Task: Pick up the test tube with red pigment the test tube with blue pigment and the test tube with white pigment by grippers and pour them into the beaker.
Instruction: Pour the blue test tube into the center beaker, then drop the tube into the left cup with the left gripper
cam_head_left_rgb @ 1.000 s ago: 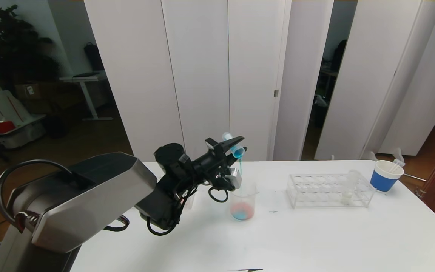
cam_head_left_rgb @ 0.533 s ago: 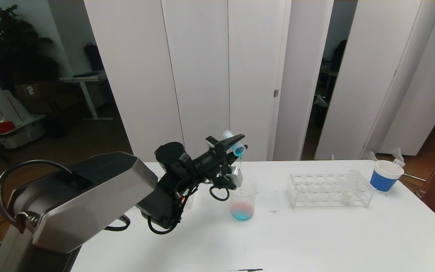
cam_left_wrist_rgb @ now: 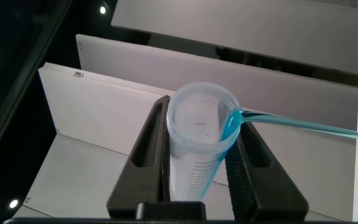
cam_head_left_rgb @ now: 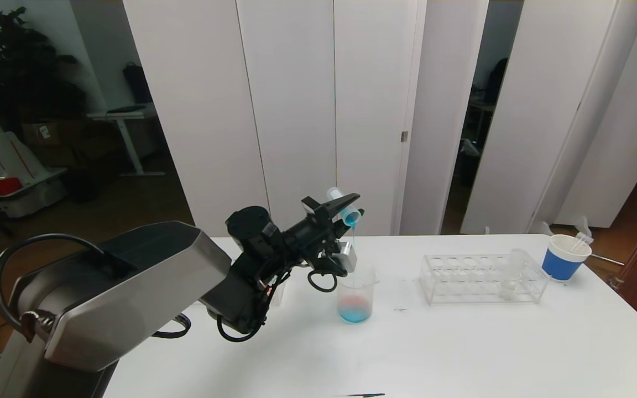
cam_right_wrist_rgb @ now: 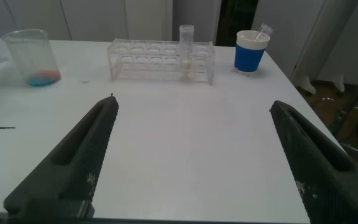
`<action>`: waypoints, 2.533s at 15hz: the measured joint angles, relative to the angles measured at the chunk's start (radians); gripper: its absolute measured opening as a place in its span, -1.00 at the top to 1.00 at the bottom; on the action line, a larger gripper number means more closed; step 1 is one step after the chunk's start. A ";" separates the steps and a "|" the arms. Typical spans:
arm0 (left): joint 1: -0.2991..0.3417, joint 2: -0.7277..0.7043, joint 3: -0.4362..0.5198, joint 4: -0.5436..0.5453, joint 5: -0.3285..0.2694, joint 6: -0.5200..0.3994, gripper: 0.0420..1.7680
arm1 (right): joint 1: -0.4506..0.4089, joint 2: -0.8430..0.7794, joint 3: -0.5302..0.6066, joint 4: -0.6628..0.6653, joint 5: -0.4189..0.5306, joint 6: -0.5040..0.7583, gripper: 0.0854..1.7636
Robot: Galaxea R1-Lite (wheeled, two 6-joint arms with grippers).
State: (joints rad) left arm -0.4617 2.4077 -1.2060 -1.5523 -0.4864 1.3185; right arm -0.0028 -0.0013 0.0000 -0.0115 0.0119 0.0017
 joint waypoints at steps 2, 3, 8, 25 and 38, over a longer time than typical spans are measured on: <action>-0.002 0.000 -0.004 -0.001 0.000 0.002 0.37 | 0.000 0.000 0.000 0.000 0.000 0.000 -0.98; -0.003 0.000 -0.005 -0.002 0.000 0.003 0.37 | 0.000 0.000 0.000 0.000 0.000 0.000 -0.98; -0.006 0.000 -0.009 -0.002 -0.001 0.003 0.37 | 0.000 0.000 0.000 0.000 0.000 0.000 -0.98; -0.008 -0.005 -0.008 -0.009 0.000 0.003 0.37 | 0.000 0.000 0.000 0.000 0.000 0.000 -0.98; -0.004 -0.031 0.005 0.008 0.005 0.000 0.37 | 0.000 0.000 0.000 0.000 0.000 0.000 -0.98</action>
State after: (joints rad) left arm -0.4662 2.3770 -1.2006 -1.5443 -0.4811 1.3185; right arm -0.0028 -0.0013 0.0000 -0.0119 0.0115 0.0017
